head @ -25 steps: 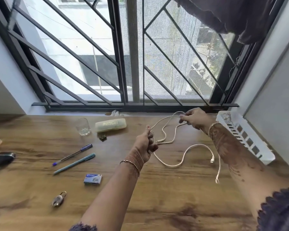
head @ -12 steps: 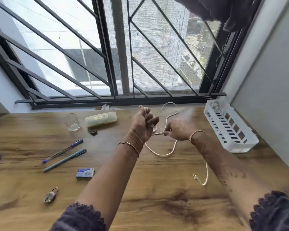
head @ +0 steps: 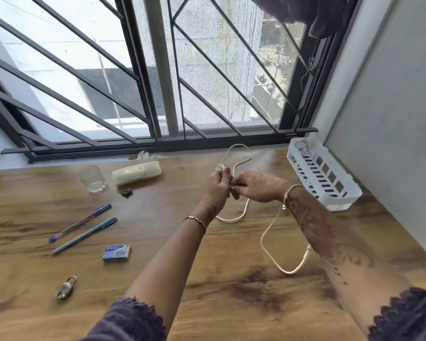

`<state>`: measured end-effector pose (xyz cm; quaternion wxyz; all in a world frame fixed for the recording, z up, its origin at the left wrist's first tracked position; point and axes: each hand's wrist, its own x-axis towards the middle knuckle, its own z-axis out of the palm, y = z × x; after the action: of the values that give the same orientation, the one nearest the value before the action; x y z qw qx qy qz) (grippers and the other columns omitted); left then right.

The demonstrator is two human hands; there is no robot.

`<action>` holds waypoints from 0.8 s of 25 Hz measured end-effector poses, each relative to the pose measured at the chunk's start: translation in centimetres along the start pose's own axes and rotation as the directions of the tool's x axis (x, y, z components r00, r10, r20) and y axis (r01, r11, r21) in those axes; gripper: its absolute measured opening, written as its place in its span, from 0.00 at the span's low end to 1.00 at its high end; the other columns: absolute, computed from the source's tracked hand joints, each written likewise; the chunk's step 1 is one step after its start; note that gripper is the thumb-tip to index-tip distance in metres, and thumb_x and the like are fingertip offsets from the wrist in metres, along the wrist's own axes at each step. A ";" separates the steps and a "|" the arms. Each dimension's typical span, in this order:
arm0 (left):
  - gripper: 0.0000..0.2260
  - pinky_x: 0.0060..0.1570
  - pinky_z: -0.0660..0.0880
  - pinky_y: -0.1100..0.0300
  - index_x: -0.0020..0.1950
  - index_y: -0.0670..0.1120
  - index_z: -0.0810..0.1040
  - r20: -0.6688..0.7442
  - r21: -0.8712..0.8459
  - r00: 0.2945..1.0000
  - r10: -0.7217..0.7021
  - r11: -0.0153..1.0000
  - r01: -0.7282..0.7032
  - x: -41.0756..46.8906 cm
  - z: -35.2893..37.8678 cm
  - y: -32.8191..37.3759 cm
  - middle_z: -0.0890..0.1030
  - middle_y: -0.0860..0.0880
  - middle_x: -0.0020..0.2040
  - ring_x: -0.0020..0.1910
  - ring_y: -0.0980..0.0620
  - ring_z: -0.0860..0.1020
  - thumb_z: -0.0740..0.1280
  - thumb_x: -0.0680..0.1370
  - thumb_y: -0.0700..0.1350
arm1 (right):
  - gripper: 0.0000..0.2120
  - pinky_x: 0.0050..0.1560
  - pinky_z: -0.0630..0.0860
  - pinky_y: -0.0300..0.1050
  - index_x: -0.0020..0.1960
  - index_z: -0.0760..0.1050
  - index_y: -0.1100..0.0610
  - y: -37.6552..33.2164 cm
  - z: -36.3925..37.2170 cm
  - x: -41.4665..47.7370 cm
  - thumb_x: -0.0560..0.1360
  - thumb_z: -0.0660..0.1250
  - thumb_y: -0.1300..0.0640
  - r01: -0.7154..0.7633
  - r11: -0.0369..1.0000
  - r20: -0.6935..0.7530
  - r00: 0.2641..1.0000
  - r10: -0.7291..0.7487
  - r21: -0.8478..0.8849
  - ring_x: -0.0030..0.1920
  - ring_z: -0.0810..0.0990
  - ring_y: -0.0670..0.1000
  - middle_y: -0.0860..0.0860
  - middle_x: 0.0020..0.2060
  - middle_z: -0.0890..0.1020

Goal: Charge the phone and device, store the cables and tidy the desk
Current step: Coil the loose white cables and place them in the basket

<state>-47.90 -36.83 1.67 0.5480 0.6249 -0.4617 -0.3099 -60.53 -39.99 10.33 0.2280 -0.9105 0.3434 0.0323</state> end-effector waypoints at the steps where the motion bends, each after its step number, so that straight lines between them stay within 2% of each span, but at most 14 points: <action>1: 0.16 0.31 0.68 0.57 0.37 0.47 0.70 0.006 0.060 1.000 0.027 0.998 -0.027 -0.3 0.1 0.0 0.76 0.49 0.27 0.25 0.51 0.70 0.54 0.80 0.54 | 0.13 0.49 0.71 0.40 0.42 0.79 0.55 0.1 -0.1 0.2 0.80 0.59 0.54 0.003 1.000 -0.017 1.000 -0.003 0.011 0.44 0.77 0.48 0.46 0.38 0.79; 2: 0.17 0.32 0.67 0.56 0.35 0.49 0.71 0.018 0.044 1.000 0.009 0.999 -0.010 -0.6 0.1 0.1 0.76 0.49 0.28 0.24 0.53 0.69 0.54 0.80 0.54 | 0.13 0.49 0.72 0.40 0.43 0.80 0.57 0.3 -0.1 0.4 0.80 0.59 0.54 0.006 1.000 -0.039 0.999 -0.005 0.022 0.45 0.77 0.48 0.48 0.40 0.81; 4: 0.21 0.31 0.69 0.56 0.33 0.49 0.72 0.064 -0.102 0.995 -0.073 0.992 0.079 -1.4 0.0 0.8 0.73 0.48 0.29 0.22 0.58 0.67 0.52 0.83 0.53 | 0.12 0.46 0.71 0.37 0.44 0.80 0.60 0.6 -0.3 0.7 0.79 0.61 0.55 0.025 0.997 -0.090 0.996 -0.019 0.071 0.43 0.78 0.47 0.51 0.42 0.82; 7: 0.25 0.26 0.73 0.62 0.33 0.43 0.71 0.150 -0.231 0.970 -0.190 0.947 0.221 -2.6 -0.4 1.5 0.69 0.51 0.24 0.18 0.59 0.64 0.49 0.83 0.54 | 0.11 0.39 0.69 0.33 0.41 0.80 0.60 1.5 0.0 1.3 0.76 0.67 0.53 0.041 0.978 -0.206 0.979 0.002 0.206 0.37 0.77 0.43 0.50 0.37 0.82; 9: 0.25 0.28 0.71 0.61 0.33 0.44 0.71 0.194 -0.326 0.946 -0.261 0.892 0.313 -3.0 -0.6 1.7 0.66 0.51 0.23 0.18 0.58 0.62 0.49 0.82 0.57 | 0.14 0.35 0.68 0.30 0.39 0.80 0.58 2.2 0.8 1.8 0.72 0.71 0.47 0.040 0.958 -0.302 0.952 0.049 0.283 0.33 0.74 0.41 0.49 0.33 0.81; 11: 0.25 0.29 0.69 0.60 0.33 0.44 0.71 0.242 -0.450 0.912 -0.333 0.794 0.409 -3.1 -0.9 1.9 0.64 0.52 0.21 0.17 0.57 0.60 0.51 0.82 0.58 | 0.19 0.36 0.68 0.35 0.37 0.78 0.59 2.4 1.7 2.3 0.72 0.69 0.43 0.014 0.938 -0.356 0.927 0.117 0.347 0.32 0.73 0.43 0.50 0.31 0.79; 14: 0.27 0.27 0.66 0.62 0.32 0.44 0.73 0.289 -0.597 0.899 -0.329 0.672 0.438 -2.8 -1.1 2.0 0.60 0.54 0.19 0.17 0.56 0.57 0.50 0.82 0.58 | 0.20 0.39 0.66 0.43 0.33 0.76 0.55 2.0 2.5 2.3 0.78 0.61 0.44 -0.093 0.954 -0.327 0.926 0.189 0.286 0.34 0.74 0.49 0.49 0.27 0.75; 16: 0.26 0.24 0.65 0.64 0.35 0.44 0.73 0.321 -0.680 0.895 -0.310 0.582 0.445 -2.4 -0.9 2.0 0.58 0.55 0.19 0.16 0.57 0.56 0.47 0.83 0.57 | 0.19 0.43 0.67 0.44 0.35 0.73 0.53 1.4 3.2 2.2 0.81 0.57 0.48 -0.138 0.947 -0.294 0.929 0.225 0.289 0.41 0.77 0.54 0.51 0.33 0.79; 18: 0.24 0.22 0.65 0.65 0.37 0.45 0.68 0.334 -0.750 0.895 -0.295 0.491 0.442 -2.3 -0.8 2.3 0.59 0.55 0.18 0.15 0.57 0.58 0.45 0.83 0.56 | 0.16 0.49 0.70 0.48 0.42 0.75 0.55 1.0 4.3 2.4 0.82 0.53 0.51 -0.184 0.945 -0.258 0.932 0.255 0.270 0.50 0.78 0.59 0.59 0.45 0.82; 20: 0.23 0.24 0.63 0.64 0.35 0.46 0.66 0.321 -0.805 0.904 -0.284 0.421 0.418 -2.1 -0.7 2.8 0.60 0.54 0.18 0.15 0.57 0.59 0.44 0.83 0.55 | 0.14 0.52 0.71 0.50 0.49 0.76 0.58 0.6 5.2 2.3 0.81 0.54 0.54 -0.243 0.946 -0.203 0.936 0.286 0.213 0.55 0.78 0.61 0.61 0.52 0.81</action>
<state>-48.72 -34.51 4.25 0.6742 0.3290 -0.1409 -0.6460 -58.62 -39.48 4.92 0.2632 -0.8283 0.4889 -0.0752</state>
